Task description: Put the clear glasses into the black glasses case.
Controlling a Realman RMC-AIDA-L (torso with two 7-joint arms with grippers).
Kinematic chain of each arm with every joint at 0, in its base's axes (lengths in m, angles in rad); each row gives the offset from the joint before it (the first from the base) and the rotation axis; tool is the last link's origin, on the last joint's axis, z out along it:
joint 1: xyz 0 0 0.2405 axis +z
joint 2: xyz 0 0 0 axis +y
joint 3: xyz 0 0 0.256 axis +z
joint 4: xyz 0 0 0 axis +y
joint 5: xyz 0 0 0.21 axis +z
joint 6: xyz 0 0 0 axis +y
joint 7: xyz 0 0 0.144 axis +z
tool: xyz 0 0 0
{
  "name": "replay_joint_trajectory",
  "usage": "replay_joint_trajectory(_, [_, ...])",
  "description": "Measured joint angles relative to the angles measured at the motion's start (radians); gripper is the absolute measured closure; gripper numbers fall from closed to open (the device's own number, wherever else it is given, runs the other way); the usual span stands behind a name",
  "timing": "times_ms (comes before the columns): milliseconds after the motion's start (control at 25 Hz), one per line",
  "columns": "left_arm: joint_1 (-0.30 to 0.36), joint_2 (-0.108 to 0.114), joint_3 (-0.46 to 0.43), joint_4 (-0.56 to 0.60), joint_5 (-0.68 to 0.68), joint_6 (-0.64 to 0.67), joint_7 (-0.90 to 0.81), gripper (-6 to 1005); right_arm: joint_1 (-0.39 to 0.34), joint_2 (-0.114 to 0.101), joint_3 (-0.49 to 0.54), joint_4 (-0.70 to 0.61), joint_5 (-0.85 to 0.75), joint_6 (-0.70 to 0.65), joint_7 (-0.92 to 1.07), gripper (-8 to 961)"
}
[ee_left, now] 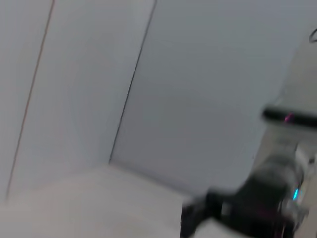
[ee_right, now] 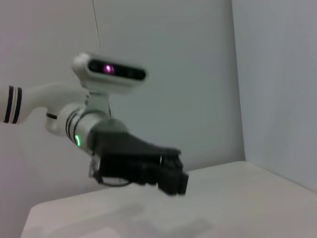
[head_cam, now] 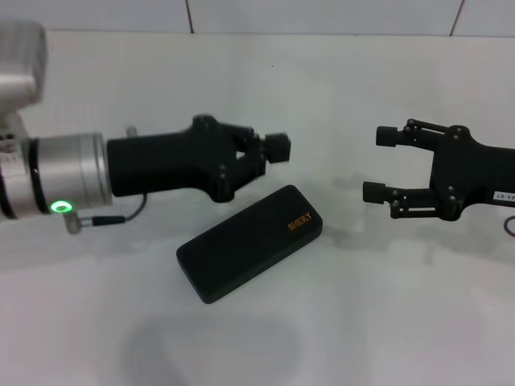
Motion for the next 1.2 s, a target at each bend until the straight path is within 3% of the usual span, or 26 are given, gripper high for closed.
replay_joint_trajectory(360, [0.034,0.000,-0.006,0.131,-0.046,0.032,0.072,946,-0.007,0.000,0.006,-0.006,0.007,-0.001,0.000,81])
replay_joint_trajectory(600, [0.099,-0.002,-0.002,0.180,-0.157,0.039,0.144,943,-0.007,0.000,0.015,-0.011,0.009,-0.016,0.000,81])
replay_joint_trajectory(720, [0.135,0.000,-0.007,0.185,-0.224,0.066,0.178,747,-0.006,-0.004,0.027,-0.013,0.010,-0.045,0.000,81])
replay_joint_trajectory(920, [0.173,0.008,-0.038,0.183,-0.234,0.119,0.188,506,-0.001,-0.011,0.083,-0.016,0.009,-0.127,0.000,81])
replay_joint_trajectory(1200, [0.240,0.019,-0.102,0.171,-0.155,0.193,0.194,360,-0.001,-0.024,0.090,-0.073,-0.003,-0.207,-0.014,81])
